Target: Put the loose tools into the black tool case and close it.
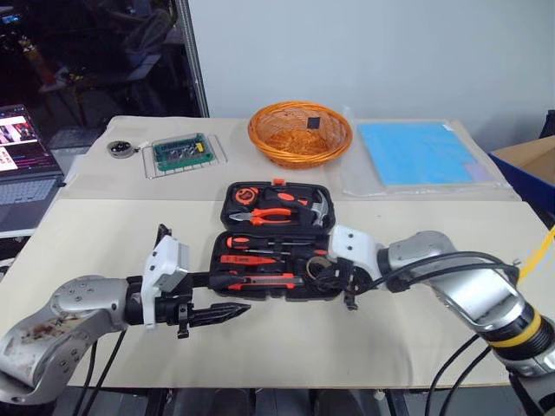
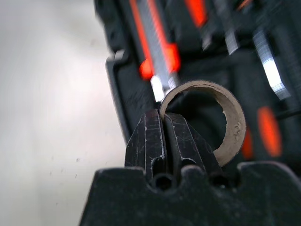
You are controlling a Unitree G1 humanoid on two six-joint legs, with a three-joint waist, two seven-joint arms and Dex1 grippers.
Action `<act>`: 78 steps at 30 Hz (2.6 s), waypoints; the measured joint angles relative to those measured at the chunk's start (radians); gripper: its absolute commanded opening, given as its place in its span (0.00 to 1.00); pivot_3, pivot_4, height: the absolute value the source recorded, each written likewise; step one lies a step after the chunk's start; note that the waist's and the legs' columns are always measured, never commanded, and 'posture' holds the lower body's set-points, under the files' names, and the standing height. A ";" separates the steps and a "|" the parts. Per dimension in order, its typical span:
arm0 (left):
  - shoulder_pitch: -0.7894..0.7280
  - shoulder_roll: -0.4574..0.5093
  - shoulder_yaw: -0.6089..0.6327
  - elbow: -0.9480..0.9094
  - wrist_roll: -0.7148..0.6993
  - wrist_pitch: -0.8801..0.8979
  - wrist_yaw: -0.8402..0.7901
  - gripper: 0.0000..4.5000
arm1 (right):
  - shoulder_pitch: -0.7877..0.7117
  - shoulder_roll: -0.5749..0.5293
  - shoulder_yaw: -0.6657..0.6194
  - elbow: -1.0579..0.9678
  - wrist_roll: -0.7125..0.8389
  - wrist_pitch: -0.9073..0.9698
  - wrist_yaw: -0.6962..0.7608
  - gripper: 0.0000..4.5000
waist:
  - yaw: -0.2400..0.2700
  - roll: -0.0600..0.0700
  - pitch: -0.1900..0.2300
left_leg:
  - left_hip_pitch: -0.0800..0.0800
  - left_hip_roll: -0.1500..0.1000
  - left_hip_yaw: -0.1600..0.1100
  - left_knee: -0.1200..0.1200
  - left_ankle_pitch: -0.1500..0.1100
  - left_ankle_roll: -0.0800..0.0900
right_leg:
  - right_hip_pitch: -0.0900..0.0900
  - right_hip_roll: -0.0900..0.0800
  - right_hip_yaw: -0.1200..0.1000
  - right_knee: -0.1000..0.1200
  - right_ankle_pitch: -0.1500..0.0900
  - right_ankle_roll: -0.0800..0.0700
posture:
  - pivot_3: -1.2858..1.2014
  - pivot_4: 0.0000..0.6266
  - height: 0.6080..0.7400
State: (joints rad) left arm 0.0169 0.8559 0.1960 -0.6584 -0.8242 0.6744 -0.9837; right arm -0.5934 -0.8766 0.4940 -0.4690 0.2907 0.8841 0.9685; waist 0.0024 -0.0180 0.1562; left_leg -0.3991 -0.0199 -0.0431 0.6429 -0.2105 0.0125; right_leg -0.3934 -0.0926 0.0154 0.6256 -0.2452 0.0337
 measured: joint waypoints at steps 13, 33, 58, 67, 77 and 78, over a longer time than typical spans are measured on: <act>0.005 -0.014 0.016 -0.013 -0.003 0.007 0.087 0.57 | -0.014 -0.027 0.025 0.040 -0.076 -0.047 0.085 0.36 | 0.006 0.001 0.001 | 0.002 0.001 -0.001 0.000 0.000 0.000 | 0.003 0.001 -0.001 0.000 0.000 -0.001 | 0.52 0.24 1.00; -0.807 -0.386 -0.182 0.815 0.214 0.342 0.758 0.57 | -0.121 0.362 -0.564 0.313 0.053 0.276 -0.484 0.81 | -0.007 -0.003 0.003 | 0.005 -0.007 -0.003 -0.002 0.003 -0.005 | 0.000 0.002 0.000 0.005 0.004 -0.001 | 0.52 0.24 1.00; -1.103 -0.386 -0.084 1.563 0.476 -0.027 0.470 0.14 | -0.424 0.552 -0.502 1.127 -0.071 -0.039 -0.528 0.00 | -0.039 -0.003 0.003 | -0.007 -0.011 -0.004 -0.003 0.006 -0.009 | -0.013 -0.002 0.001 0.017 0.007 0.001 | 0.52 0.24 1.00; -1.111 -0.424 -0.110 1.631 0.549 -0.037 0.430 0.51 | -0.424 0.553 -0.492 1.138 -0.083 -0.069 -0.511 0.00 | -0.041 -0.003 0.003 | -0.007 -0.012 -0.006 -0.002 0.006 -0.009 | -0.013 -0.002 0.001 0.018 0.007 0.002 | 0.52 0.24 1.00; -1.130 -0.434 -0.098 1.676 0.591 -0.036 0.464 0.01 | -0.405 0.552 -0.490 1.103 -0.083 -0.064 -0.518 0.00 | -0.041 -0.003 0.003 | -0.006 -0.012 -0.007 -0.002 0.006 -0.009 | -0.013 -0.002 0.000 0.019 0.007 0.002 | 0.52 0.24 1.00; -1.128 -0.435 -0.095 1.673 0.590 -0.035 0.460 0.01 | -0.401 0.552 -0.490 1.097 -0.083 -0.063 -0.519 0.00 | -0.041 -0.003 0.003 | -0.006 -0.013 -0.007 -0.002 0.006 -0.009 | -0.013 -0.002 0.000 0.018 0.007 0.002 | 0.52 0.24 1.00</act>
State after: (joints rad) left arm -1.1112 0.4212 0.1005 1.0150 -0.2343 0.6398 -0.5235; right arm -0.9946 -0.3242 0.0042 0.6276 0.2078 0.8208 0.4498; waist -0.0386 -0.0207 0.1591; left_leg -0.4055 -0.0324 -0.0497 0.6404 -0.2040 0.0034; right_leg -0.4061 -0.0950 0.0157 0.6441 -0.2377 0.0358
